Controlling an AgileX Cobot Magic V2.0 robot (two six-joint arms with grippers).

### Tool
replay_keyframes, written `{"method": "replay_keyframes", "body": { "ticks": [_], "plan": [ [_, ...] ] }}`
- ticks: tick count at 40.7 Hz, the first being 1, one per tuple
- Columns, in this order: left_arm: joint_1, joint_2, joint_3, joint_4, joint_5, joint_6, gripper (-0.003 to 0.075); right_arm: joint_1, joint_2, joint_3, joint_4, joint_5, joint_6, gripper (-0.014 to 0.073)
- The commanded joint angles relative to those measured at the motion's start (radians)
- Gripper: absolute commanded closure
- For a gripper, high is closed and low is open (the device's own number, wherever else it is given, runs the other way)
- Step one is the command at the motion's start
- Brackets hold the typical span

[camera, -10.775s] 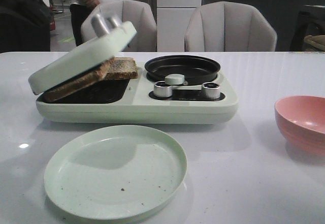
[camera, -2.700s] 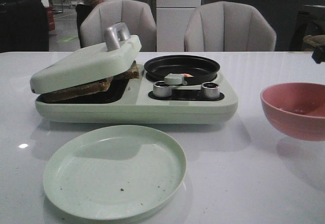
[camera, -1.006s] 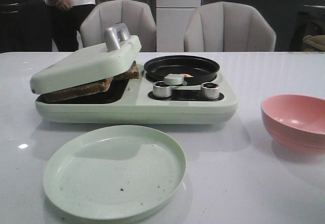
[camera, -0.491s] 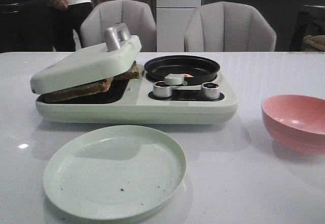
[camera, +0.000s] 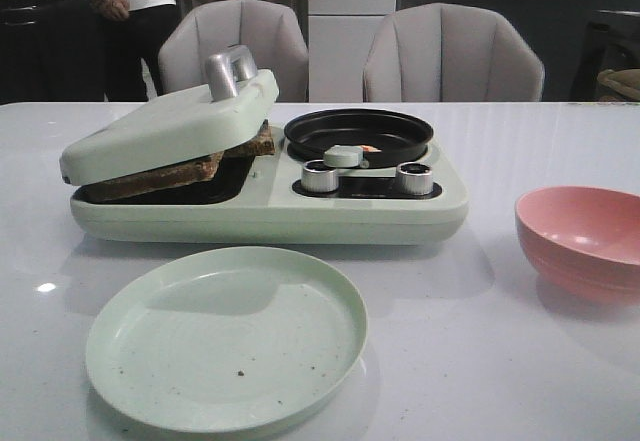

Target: Make breakfast with bread and shrimp

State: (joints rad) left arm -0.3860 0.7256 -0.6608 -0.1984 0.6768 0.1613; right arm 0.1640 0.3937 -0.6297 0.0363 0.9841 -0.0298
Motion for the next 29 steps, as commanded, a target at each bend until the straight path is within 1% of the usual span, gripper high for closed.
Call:
{"method": "replay_keyframes", "body": {
  "ticks": [1, 11, 12, 14, 16, 18, 20, 25, 29],
  "plan": [
    [-0.007, -0.005, -0.027, 0.003, -0.072, -0.021, 0.0619, -0.001, 0.006, -0.024, -0.008, -0.072, -0.004, 0.0552],
    [-0.007, -0.005, -0.027, 0.006, -0.074, -0.021, 0.0619, -0.001, 0.006, -0.024, -0.008, -0.069, -0.004, 0.0552],
    [-0.007, -0.005, -0.027, 0.023, -0.085, -0.021, 0.0619, -0.001, 0.006, -0.024, -0.008, -0.069, -0.004, 0.0552],
    [-0.007, -0.021, -0.015, 0.107, -0.119, -0.021, 0.0619, -0.001, 0.006, -0.024, -0.008, -0.069, -0.004, 0.0552],
    [0.008, -0.057, 0.019, 0.135, -0.179, -0.023, 0.0619, -0.001, 0.006, -0.024, -0.007, -0.069, -0.004, 0.0552],
    [0.048, -0.103, 0.071, 0.146, -0.251, -0.023, 0.0619, -0.001, 0.006, -0.024, -0.007, -0.067, -0.004, 0.0552],
    [0.111, -0.162, 0.134, 0.152, -0.318, -0.023, 0.0619, -0.001, 0.006, -0.024, -0.007, -0.065, -0.004, 0.0552],
    [0.250, -0.351, 0.316, 0.115, -0.474, -0.023, 0.0619, -0.001, 0.006, -0.024, -0.005, -0.062, -0.004, 0.0552],
    [0.354, -0.493, 0.424, 0.107, -0.512, -0.023, 0.0619, -0.001, 0.006, -0.024, -0.005, -0.062, -0.004, 0.0552]
  ]
}}
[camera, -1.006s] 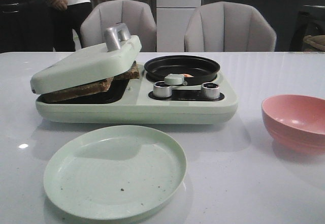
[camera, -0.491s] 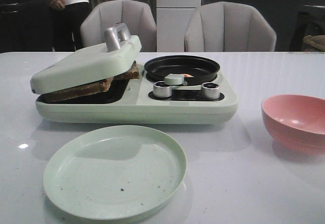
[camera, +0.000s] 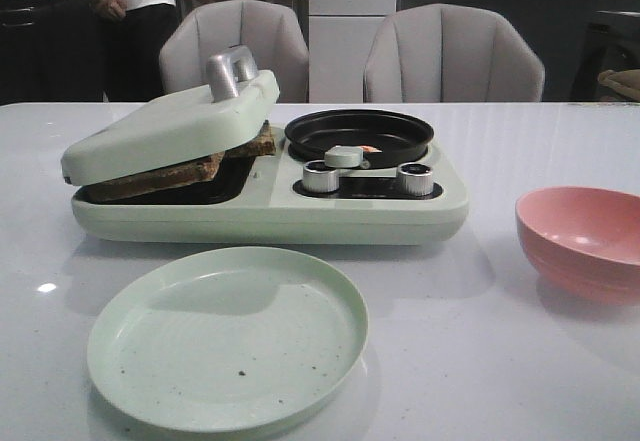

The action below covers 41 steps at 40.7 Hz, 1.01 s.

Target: Make breakfast with bread and shrimp

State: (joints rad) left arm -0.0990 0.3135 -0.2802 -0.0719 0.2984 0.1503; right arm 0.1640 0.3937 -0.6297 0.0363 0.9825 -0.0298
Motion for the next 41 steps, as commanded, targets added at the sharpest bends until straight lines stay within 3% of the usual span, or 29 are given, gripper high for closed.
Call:
{"method": "replay_keyframes", "body": {
  "ticks": [1, 5, 13, 22, 41],
  "plan": [
    [0.086, -0.117, 0.065, -0.022, -0.134, -0.012, 0.0619, -0.001, 0.006, -0.024, -0.005, -0.061, -0.004, 0.0552],
    [0.155, -0.230, 0.124, -0.024, -0.136, -0.012, 0.0619, -0.001, 0.006, -0.024, -0.003, -0.060, -0.004, 0.0552],
    [0.153, -0.330, 0.204, 0.060, -0.151, -0.118, 0.0619, -0.001, 0.006, -0.024, -0.002, -0.060, -0.004, 0.0552],
    [0.153, -0.337, 0.315, 0.072, -0.278, -0.171, 0.0619, -0.001, 0.006, -0.024, -0.002, -0.058, -0.004, 0.0552],
    [0.153, -0.335, 0.313, 0.108, -0.310, -0.171, 0.0619, -0.001, 0.006, -0.024, -0.002, -0.057, -0.004, 0.0552]
  ]
}}
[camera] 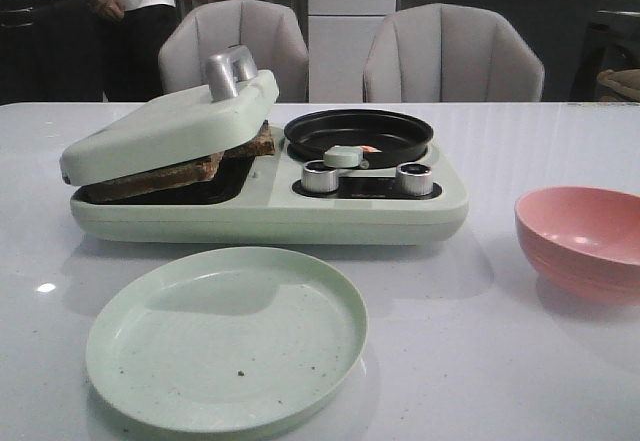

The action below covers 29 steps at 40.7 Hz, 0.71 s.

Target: Make breakfast with bread and shrimp

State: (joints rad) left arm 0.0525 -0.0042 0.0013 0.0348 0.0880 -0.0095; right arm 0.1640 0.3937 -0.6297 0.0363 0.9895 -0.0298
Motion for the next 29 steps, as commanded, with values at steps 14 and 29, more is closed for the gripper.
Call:
{"method": "replay_keyframes", "body": {
  "ticks": [14, 29],
  "plan": [
    [0.001, -0.017, 0.031, 0.001, -0.100, -0.011, 0.0619, -0.001, 0.006, -0.024, -0.002, -0.064, -0.004, 0.0552],
    [0.001, -0.017, 0.031, 0.001, -0.100, -0.011, 0.0619, -0.074, -0.111, 0.083, 0.006, -0.234, -0.004, 0.0552]
  ]
}}
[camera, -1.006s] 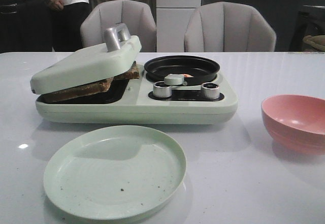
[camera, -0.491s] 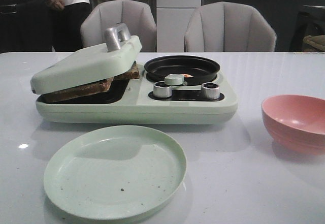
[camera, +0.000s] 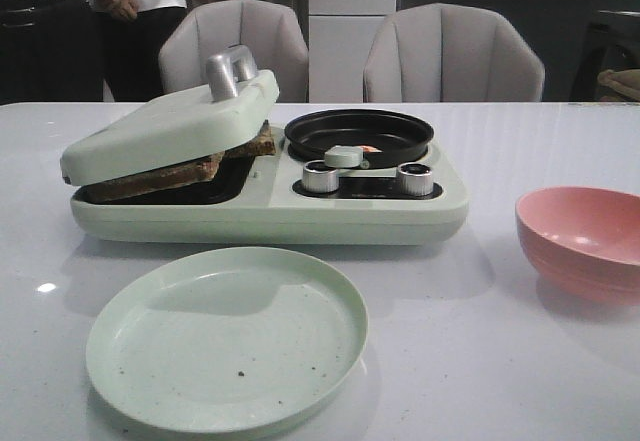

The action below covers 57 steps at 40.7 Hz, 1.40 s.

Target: Make breakfast with bread and shrimp

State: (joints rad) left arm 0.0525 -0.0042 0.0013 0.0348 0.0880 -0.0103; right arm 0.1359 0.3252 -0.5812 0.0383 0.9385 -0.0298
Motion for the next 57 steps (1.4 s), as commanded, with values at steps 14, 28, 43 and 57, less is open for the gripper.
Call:
{"method": "replay_keyframes", "body": {
  "ticks": [14, 28, 43, 57],
  "plan": [
    [0.001, -0.017, 0.031, 0.001, -0.100, -0.010, 0.0619, -0.175, -0.263, 0.454, 0.007, -0.773, -0.004, 0.0552],
    [0.001, -0.015, 0.031, 0.001, -0.100, -0.010, 0.0619, -0.183, -0.357, 0.592, 0.016, -0.950, -0.003, 0.0552],
    [0.001, -0.015, 0.031, 0.001, -0.100, -0.010, 0.0619, -0.183, -0.357, 0.592, 0.016, -0.951, -0.003, 0.0552],
    [0.001, -0.015, 0.031, 0.001, -0.100, -0.010, 0.0619, -0.183, -0.357, 0.592, 0.016, -0.951, -0.003, 0.0552]
  ]
}}
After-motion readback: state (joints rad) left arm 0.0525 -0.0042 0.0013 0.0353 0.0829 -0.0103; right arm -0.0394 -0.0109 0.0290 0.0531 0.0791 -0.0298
